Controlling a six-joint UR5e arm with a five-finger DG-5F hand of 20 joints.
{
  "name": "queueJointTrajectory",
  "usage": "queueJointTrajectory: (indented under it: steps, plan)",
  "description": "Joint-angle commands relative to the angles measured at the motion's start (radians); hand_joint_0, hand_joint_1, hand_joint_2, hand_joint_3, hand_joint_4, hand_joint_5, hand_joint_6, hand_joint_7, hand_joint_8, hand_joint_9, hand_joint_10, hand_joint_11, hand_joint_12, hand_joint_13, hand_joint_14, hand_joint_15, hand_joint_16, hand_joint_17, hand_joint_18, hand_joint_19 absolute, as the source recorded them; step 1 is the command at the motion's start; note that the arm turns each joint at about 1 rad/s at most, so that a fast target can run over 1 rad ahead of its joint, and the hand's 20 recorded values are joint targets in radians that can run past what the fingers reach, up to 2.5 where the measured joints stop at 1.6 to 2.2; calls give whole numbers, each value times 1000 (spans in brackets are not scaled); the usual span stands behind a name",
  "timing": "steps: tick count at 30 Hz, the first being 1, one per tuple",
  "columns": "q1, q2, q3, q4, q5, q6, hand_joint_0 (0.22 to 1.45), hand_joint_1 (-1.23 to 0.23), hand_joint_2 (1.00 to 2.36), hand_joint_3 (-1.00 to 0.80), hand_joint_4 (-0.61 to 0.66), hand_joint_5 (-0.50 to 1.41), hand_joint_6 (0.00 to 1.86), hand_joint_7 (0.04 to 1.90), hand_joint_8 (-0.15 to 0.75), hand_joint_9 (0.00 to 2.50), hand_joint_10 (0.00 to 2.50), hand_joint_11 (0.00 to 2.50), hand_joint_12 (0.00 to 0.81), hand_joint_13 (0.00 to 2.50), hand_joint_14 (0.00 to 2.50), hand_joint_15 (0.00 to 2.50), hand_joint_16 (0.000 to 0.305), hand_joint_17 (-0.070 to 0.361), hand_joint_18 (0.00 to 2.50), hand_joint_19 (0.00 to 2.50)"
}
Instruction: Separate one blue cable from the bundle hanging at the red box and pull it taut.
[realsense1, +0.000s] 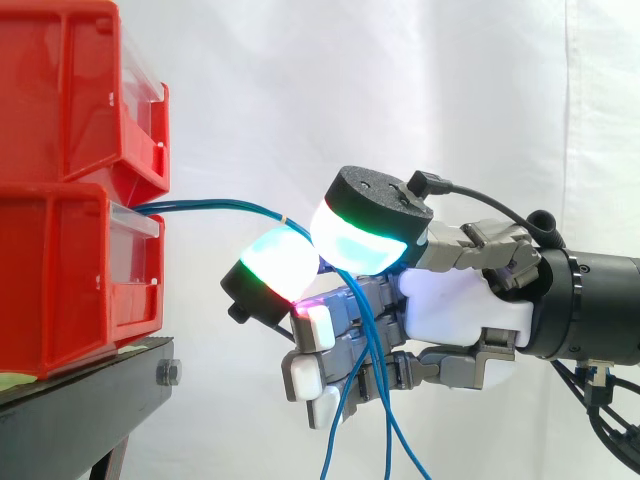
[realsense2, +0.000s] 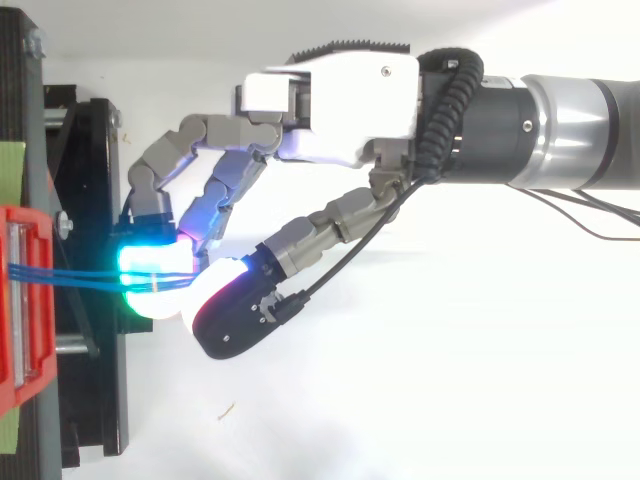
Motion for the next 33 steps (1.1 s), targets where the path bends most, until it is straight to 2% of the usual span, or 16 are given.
queueJointTrajectory:
  steps: [1,5,8,16,22,27,33]
  plan:
    - [0,0,0,2,0,0,674,-854,1014,-247,43,-207,895,940,272,974,11,781,324,946,20,540,42,94,866,500]
    - [2,-1,0,3,0,0,705,-888,1008,-391,75,-200,891,898,276,987,14,800,324,958,18,535,41,91,881,497]
    - [0,0,0,0,0,0,692,-901,1000,-500,82,-183,888,979,273,1001,14,802,325,963,18,540,40,90,895,501]
    - [2,-1,0,0,2,0,582,-768,1000,-500,118,-154,848,956,279,1044,15,813,320,961,20,550,41,92,872,533]
    - [3,-1,-4,0,2,0,560,-634,1000,-500,128,-139,806,994,282,1059,15,804,324,967,20,558,41,93,872,549]
    - [0,0,-4,0,2,0,597,-663,1000,-500,114,-133,789,1034,277,1060,13,815,318,963,20,565,40,91,860,567]
    - [0,-1,-4,3,0,0,601,-775,1012,-230,57,-151,835,1128,303,1052,13,804,343,983,17,547,45,102,907,530]
